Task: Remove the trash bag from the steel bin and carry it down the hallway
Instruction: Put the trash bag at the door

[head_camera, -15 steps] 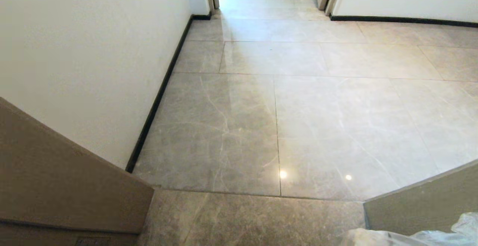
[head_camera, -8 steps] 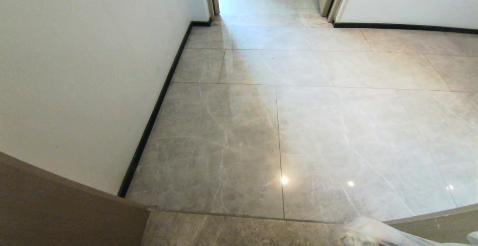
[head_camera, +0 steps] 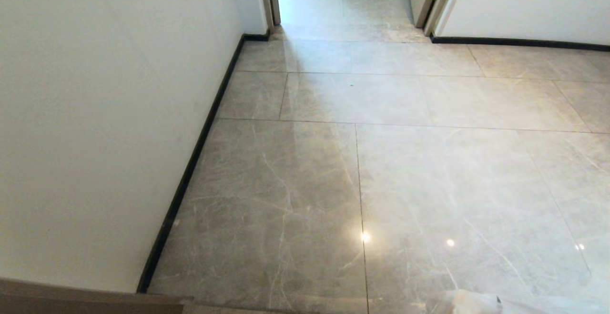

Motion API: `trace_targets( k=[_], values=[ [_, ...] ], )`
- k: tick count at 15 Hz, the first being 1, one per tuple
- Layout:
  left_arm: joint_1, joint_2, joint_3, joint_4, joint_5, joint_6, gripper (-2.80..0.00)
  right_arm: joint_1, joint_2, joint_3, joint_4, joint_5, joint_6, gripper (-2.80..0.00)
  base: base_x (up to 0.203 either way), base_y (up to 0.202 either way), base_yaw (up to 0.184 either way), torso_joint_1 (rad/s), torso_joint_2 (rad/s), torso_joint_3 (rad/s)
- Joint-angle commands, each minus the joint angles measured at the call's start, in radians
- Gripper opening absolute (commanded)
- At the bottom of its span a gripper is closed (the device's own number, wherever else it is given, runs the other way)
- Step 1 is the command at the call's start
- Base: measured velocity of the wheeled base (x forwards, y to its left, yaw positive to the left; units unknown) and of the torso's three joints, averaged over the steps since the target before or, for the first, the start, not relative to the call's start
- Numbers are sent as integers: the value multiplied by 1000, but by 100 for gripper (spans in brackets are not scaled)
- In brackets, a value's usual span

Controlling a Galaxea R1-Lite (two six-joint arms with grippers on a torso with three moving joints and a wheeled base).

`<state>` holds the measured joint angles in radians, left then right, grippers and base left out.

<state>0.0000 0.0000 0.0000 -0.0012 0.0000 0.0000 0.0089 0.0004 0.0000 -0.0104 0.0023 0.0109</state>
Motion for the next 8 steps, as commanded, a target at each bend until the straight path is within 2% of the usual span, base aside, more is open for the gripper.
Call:
trace_targets(
  k=[1, 8],
  values=[
    [0, 0, 0, 0, 0, 0, -280, 0, 1, 2, 0, 1, 0, -280, 194, 0, 2, 2, 2, -1],
    [0, 0, 0, 0, 0, -1, -280, 0, 1, 2, 0, 1, 0, -280, 193, 0, 0, 3, 3, 2]
  ],
)
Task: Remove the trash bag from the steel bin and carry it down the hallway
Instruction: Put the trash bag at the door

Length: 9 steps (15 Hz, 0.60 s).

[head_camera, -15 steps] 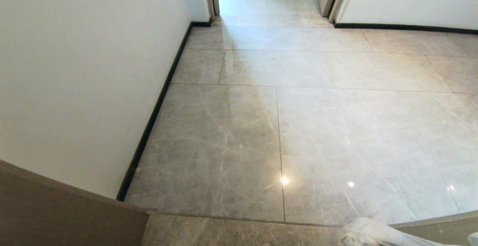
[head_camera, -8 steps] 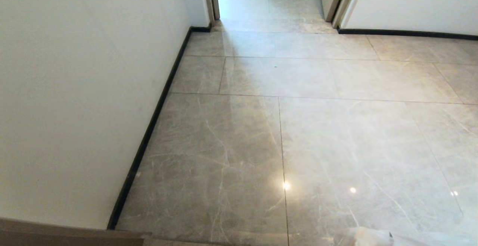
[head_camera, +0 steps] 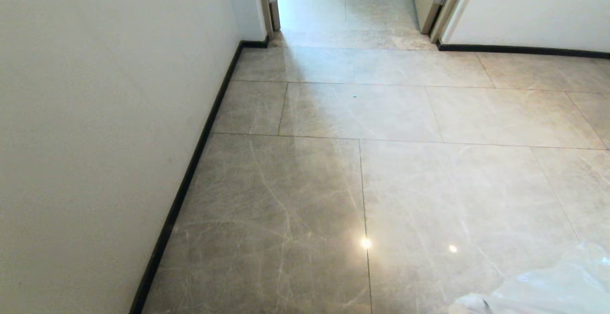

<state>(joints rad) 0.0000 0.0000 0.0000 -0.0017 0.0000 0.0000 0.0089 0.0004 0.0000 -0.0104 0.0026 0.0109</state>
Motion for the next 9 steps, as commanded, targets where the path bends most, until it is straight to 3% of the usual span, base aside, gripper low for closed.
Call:
trace_targets(
  k=[1, 9],
  values=[
    [0, 0, 0, 0, 0, 0, -280, 0, 1, 2, 0, 0, 0, -280, 218, 0, -2, 2, 4, 1],
    [0, -1, 0, 0, 0, -1, -280, 0, 1, 2, 0, 0, 0, -280, 194, 0, 1, 2, 2, 2]
  ],
)
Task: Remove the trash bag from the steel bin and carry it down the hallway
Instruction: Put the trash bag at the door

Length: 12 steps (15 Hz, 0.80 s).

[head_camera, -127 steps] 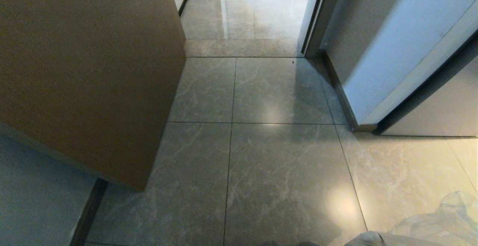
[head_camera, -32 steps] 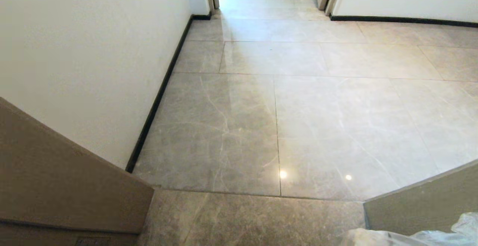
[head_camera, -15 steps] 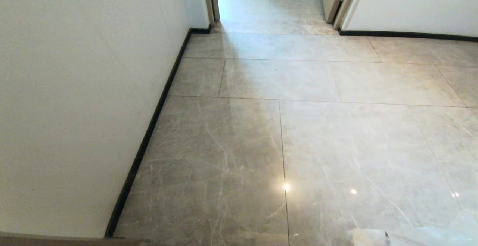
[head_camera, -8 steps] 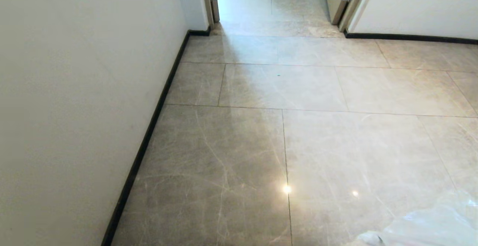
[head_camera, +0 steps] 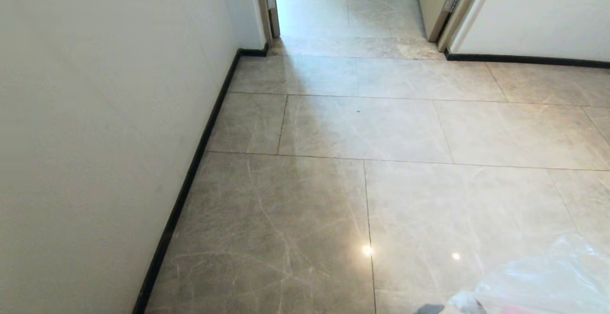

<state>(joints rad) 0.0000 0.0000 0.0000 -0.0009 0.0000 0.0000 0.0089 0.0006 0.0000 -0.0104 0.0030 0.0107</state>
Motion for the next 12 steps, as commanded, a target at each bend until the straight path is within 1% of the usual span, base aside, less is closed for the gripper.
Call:
trace_targets(
  k=[1, 12],
  values=[
    [0, 0, 0, -1, 0, 0, -280, 0, 1, 2, 0, 0, 0, -280, 198, 0, 1, 5, -1, 1],
    [0, 0, 0, -1, 0, -2, -280, 0, 1, 2, 0, 0, 0, -280, 189, 0, 1, 2, 3, 2]
  ],
)
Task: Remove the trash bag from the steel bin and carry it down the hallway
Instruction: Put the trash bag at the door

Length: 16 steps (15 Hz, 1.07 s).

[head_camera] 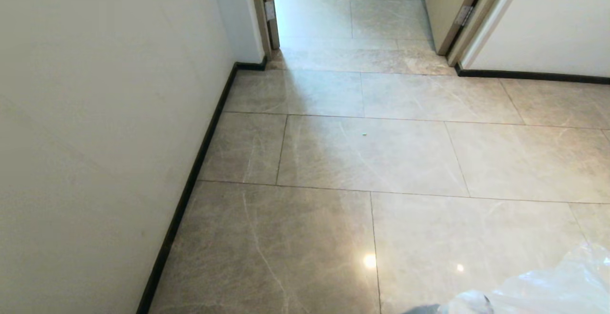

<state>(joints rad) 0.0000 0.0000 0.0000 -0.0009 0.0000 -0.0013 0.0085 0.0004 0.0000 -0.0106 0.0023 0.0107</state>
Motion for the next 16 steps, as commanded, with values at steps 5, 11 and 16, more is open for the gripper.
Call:
trace_targets(
  k=[5, 11, 16],
  values=[
    [0, 0, 0, -1, 0, 0, -280, 1, 1, 2, 0, 1, 0, -280, 194, 0, 1, 2, 2, 2],
    [0, 0, 0, -1, 0, 0, -280, 1, 1, 2, 0, 1, 0, -280, 82, 0, 1, 0, 0, 1],
    [0, 0, 0, -1, 0, 3, -280, 1, 1, 2, 0, 1, 0, -280, 0, 0, 0, 0, 0, 0]
  ],
)
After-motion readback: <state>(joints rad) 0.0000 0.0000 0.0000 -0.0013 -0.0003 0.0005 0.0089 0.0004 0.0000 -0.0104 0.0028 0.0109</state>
